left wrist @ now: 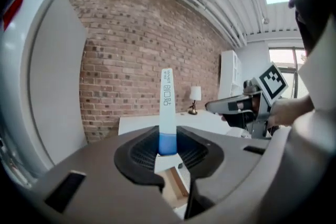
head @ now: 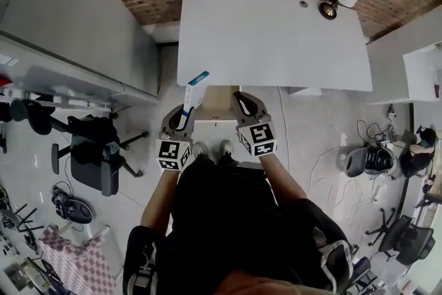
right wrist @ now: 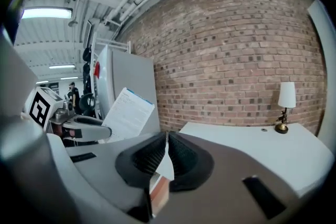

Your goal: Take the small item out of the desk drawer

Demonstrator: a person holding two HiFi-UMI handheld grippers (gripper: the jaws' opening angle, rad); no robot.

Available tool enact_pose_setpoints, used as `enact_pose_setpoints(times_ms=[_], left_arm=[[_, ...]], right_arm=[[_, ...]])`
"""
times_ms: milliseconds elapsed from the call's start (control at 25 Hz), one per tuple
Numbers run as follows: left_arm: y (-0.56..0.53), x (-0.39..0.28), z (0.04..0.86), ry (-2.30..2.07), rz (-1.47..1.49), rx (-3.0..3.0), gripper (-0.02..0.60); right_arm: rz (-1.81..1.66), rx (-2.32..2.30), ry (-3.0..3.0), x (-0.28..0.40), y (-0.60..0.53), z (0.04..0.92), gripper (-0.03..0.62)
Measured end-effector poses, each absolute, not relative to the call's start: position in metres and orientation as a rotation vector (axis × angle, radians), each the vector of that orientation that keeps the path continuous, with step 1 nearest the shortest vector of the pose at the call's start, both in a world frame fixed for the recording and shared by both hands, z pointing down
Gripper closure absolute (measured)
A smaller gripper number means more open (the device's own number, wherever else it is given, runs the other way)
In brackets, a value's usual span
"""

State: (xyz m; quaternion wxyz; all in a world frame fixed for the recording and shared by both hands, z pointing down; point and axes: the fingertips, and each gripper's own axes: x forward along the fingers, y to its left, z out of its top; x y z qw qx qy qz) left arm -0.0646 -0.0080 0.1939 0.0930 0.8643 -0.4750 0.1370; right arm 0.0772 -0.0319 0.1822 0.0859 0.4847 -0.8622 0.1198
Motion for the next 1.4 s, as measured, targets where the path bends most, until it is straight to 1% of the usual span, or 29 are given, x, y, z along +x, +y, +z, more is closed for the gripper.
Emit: enact_pose_setpoints(times_ms=[200,400,640,880,1400], left_arm=[[-0.001,-0.082,0.122,-1.494,0.211,2.617,0.488],[0.019,-0.099,0.096,-1.52,0.137,2.626,0.488],[0.028,-0.123,0.101,-1.508,0.108,2.591,0.488],[0.03,-0.133,0.102,-1.478,0.099,2.6,0.488],[0.03,-0.136,0.103,-1.458,0.09,2.603,0.489]], right_arm=[[0.341,1.56,-2.613,0.065,-0.016,0.136,0.559],[0.33,1.609,-2.621,0.052,0.01,0.115,0.56],[0.305,1.606,-2.601,0.029,0.026,0.115,0.567],[0.324,1.617,-2.589,0.014,0.03,0.116,0.568],[0.307,1.64,-2.569,0.016,0.03,0.112,0.568]])
